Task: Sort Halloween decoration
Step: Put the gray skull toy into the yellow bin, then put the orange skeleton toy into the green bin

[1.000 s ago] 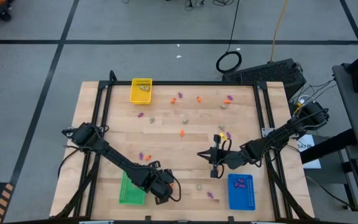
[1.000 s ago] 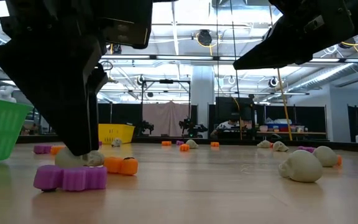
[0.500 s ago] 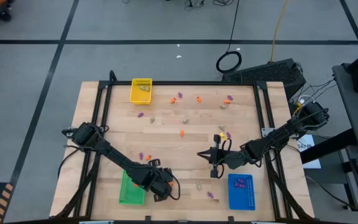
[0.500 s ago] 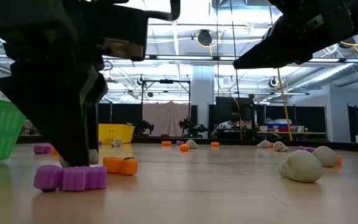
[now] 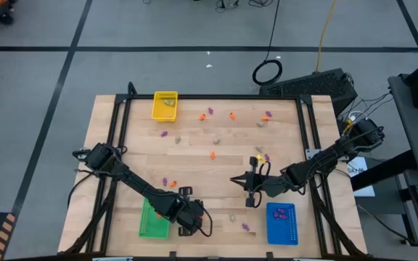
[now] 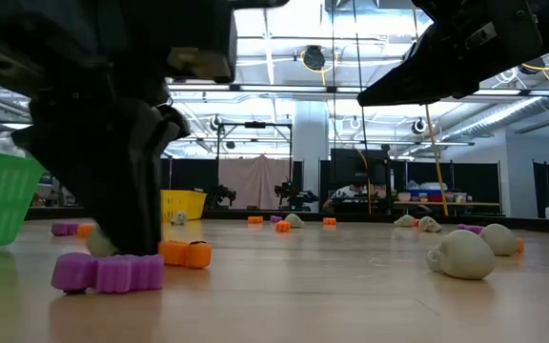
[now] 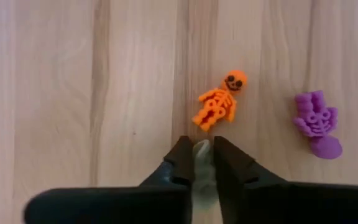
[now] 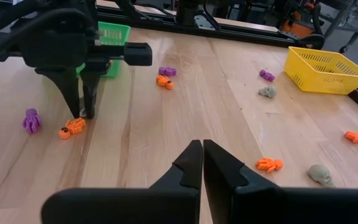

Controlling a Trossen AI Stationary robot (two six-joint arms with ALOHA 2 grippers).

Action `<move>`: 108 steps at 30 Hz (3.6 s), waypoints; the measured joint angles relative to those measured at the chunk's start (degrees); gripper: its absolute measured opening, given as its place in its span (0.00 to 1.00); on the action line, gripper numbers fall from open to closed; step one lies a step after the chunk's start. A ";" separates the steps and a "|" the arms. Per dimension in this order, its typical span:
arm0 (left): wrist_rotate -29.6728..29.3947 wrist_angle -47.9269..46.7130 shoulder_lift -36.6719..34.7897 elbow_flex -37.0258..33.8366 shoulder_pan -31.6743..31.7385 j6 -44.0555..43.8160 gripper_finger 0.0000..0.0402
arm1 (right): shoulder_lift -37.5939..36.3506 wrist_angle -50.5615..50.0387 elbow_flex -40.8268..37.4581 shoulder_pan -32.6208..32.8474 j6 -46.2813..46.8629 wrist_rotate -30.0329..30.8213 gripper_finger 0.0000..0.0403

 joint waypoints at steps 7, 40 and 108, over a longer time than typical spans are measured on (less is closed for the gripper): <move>0.08 -0.71 -1.63 -0.26 0.50 1.00 0.04 | 0.00 0.02 0.00 0.00 0.00 0.00 0.00; -2.79 -16.35 -14.93 -0.17 34.37 17.57 0.04 | 0.04 -0.96 0.02 2.51 0.46 0.24 0.00; -0.80 -16.58 -14.86 -0.11 76.30 30.36 0.31 | 0.04 -2.40 0.02 3.34 2.12 0.24 0.00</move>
